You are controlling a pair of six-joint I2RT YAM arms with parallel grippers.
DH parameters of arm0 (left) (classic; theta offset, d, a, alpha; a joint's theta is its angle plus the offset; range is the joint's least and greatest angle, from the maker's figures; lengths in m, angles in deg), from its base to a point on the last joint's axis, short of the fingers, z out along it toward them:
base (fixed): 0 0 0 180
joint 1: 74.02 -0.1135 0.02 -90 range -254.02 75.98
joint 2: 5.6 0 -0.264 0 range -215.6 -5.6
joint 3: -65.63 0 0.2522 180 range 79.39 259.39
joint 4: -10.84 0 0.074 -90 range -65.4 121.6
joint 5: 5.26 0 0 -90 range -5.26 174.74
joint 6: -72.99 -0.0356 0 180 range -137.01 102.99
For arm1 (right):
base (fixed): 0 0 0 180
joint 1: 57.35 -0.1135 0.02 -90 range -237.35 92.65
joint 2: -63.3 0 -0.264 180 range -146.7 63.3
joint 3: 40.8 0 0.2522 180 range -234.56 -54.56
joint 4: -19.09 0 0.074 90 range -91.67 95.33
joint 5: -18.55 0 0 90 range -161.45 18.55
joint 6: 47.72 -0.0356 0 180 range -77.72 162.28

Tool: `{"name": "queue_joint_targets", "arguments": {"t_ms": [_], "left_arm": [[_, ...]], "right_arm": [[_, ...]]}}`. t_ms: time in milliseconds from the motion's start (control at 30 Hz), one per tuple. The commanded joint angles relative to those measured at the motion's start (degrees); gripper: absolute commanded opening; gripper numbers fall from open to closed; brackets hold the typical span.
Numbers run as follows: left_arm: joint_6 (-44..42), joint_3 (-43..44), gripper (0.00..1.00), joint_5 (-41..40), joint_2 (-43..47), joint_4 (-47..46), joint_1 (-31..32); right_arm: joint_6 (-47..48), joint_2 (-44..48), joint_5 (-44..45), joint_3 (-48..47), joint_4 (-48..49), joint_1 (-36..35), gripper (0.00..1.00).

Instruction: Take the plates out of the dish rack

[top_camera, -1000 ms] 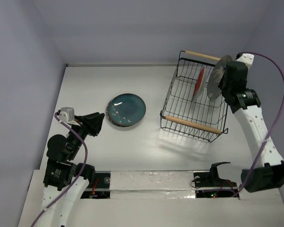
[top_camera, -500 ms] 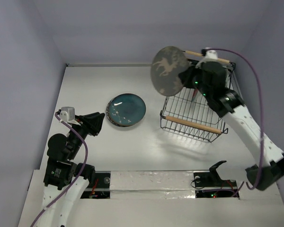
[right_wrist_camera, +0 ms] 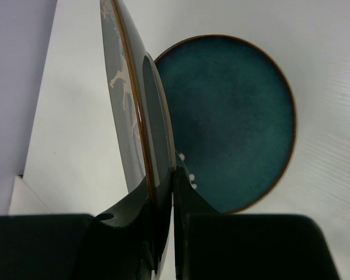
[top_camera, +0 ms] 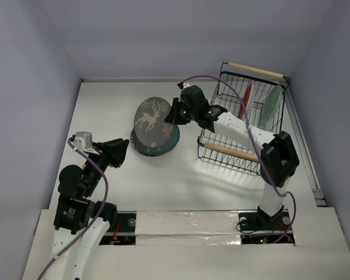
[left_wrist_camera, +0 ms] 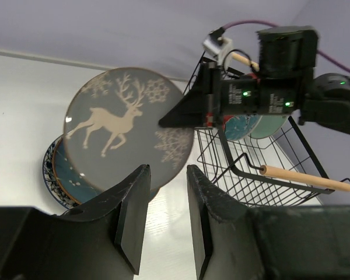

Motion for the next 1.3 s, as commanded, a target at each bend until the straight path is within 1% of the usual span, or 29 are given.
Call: {"name": "queue_joint_targets", "arguments": {"t_ms": [0,133,333,533,567,600,700,767,800,867,900,933,1000,1033,1067,1100,1200,1267], "left_arm": [[0.1,0.6,0.28,-0.1,0.2,-2.2,-0.2],[0.1,0.6,0.28,0.1,0.3,-2.1,-0.2],[0.1,0.6,0.28,0.1,0.3,-2.2,-0.2],[0.1,0.6,0.28,0.1,0.6,-2.2,-0.2],[0.1,0.6,0.28,0.0,0.5,-2.2,-0.2],[0.1,0.6,0.28,0.1,0.6,-2.1,-0.2],[0.1,0.6,0.28,0.0,0.7,-2.2,-0.2],[0.1,0.6,0.28,0.0,0.8,-2.1,-0.2],[0.1,0.6,0.28,0.0,0.8,-2.2,-0.2],[0.1,0.6,0.28,0.0,0.9,-2.1,-0.2],[0.1,0.6,0.28,-0.1,0.9,-2.2,-0.2],[0.2,0.6,0.28,-0.1,0.8,-2.2,-0.2],[0.2,0.6,0.28,-0.2,1.0,-2.2,-0.2],[0.2,0.6,0.28,-0.2,0.9,-2.2,-0.2],[0.1,0.6,0.28,-0.1,1.0,-2.1,-0.2],[0.2,0.6,0.28,-0.2,0.9,-2.2,-0.2],[0.2,0.6,0.28,-0.1,1.0,-2.1,-0.2],[0.2,0.6,0.28,-0.1,1.0,-2.1,-0.2]], "right_arm": [[-6.2,-0.4,-5.0,-5.1,14.4,0.0,0.0],[-8.1,-3.6,-5.8,-4.8,17.1,0.0,0.0],[-8.7,-6.4,-5.2,-3.6,17.0,0.0,0.0],[-9.1,-7.6,-5.8,-0.5,18.5,0.0,0.07],[-9.0,-7.6,-5.7,0.0,18.7,0.0,0.09],[-9.0,-7.5,-5.6,1.1,18.8,0.0,0.15],[-7.9,-7.6,-5.3,2.3,17.9,0.0,0.24],[-7.5,-7.6,-4.9,3.1,17.6,0.0,0.26],[-7.1,-7.5,-4.5,3.5,17.4,0.0,0.3],[-6.7,-7.4,-4.0,3.9,16.6,0.0,0.33],[-6.2,-7.4,-3.5,3.9,16.3,0.0,0.36],[-6.0,-7.4,-3.2,3.9,15.4,0.0,0.36],[-5.3,-7.4,-2.5,3.7,15.2,0.0,0.42],[-5.1,-7.3,-2.3,3.7,13.3,0.0,0.43],[-4.8,-7.2,-1.9,3.7,12.9,0.0,0.48],[-4.4,-7.1,-1.0,3.8,12.5,0.0,0.49],[-3.0,-7.1,0.7,3.3,10.4,0.0,0.62],[-2.2,-7.3,1.4,3.0,8.6,0.0,0.68]]}}
